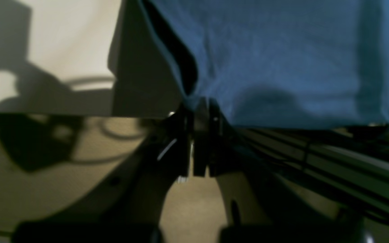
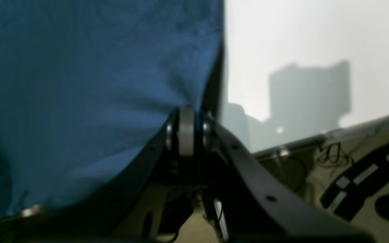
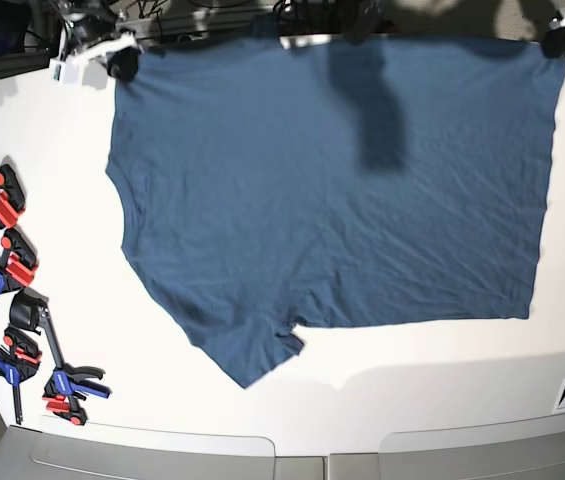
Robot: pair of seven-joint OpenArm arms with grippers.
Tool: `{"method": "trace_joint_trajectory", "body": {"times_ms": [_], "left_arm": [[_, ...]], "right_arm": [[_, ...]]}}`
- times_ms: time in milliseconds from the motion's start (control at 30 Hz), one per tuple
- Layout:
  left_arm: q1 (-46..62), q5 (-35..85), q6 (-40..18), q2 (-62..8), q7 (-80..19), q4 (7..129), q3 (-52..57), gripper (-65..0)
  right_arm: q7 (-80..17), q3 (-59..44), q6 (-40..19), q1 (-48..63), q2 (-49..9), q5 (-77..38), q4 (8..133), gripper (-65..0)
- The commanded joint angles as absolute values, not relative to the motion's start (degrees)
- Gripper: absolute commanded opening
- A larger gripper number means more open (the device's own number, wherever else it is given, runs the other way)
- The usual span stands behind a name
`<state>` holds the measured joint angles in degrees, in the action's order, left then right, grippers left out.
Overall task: Fold the T-shirt properly
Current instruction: 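Pull both shoulder corners apart to straighten the shirt, then release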
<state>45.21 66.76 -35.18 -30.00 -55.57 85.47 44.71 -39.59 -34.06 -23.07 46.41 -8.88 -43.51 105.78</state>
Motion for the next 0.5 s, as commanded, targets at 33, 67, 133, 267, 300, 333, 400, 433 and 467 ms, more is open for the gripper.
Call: {"method": "trace_joint_trajectory", "body": {"times_ms": [33,67,133,267,300,333,400,433,467], "left_arm": [[46.96,67.90,-35.64,-31.14,-54.87,87.99,48.53,-65.0],[47.29,68.69,-35.64,-31.16,-54.87,88.62,49.89,-65.0],[47.27,70.61,-35.64,-31.18,-54.83,89.41,51.77,-65.0],[44.88,71.44,-35.66,-31.14,-54.50,90.02,51.11,-65.0],[43.94,71.42,-35.66,-31.14,-54.33,89.97,50.46,-65.0],[42.98,71.40,-35.66,-31.14,-54.13,89.97,49.56,-65.0],[40.66,69.76,-35.66,-31.14,-53.58,89.97,47.07,-65.0],[39.57,67.64,-35.64,-31.14,-52.58,89.97,45.45,-65.0],[38.52,65.19,-35.62,-31.14,-51.24,89.97,43.70,-65.0]], "right_arm": [[-38.89,-35.99,-23.62,48.71,-9.45,-45.78,108.97,-65.0],[-38.85,-36.62,-23.62,49.41,-9.47,-46.22,109.93,-65.0],[-38.83,-37.80,-23.64,49.67,-9.47,-47.09,111.39,-65.0],[-36.40,-37.30,-24.21,46.68,-9.50,-46.17,112.18,-65.0],[-36.03,-36.67,-24.36,45.15,-9.52,-44.34,112.01,-65.0],[-35.97,-35.75,-24.49,43.33,-9.52,-42.17,111.83,-65.0],[-35.86,-33.23,-24.47,39.55,-9.52,-38.22,111.26,-65.0],[-35.51,-31.68,-24.47,37.74,-9.52,-36.40,110.76,-65.0],[-34.74,-29.95,-24.45,36.03,-9.52,-34.24,110.00,-65.0]]}}
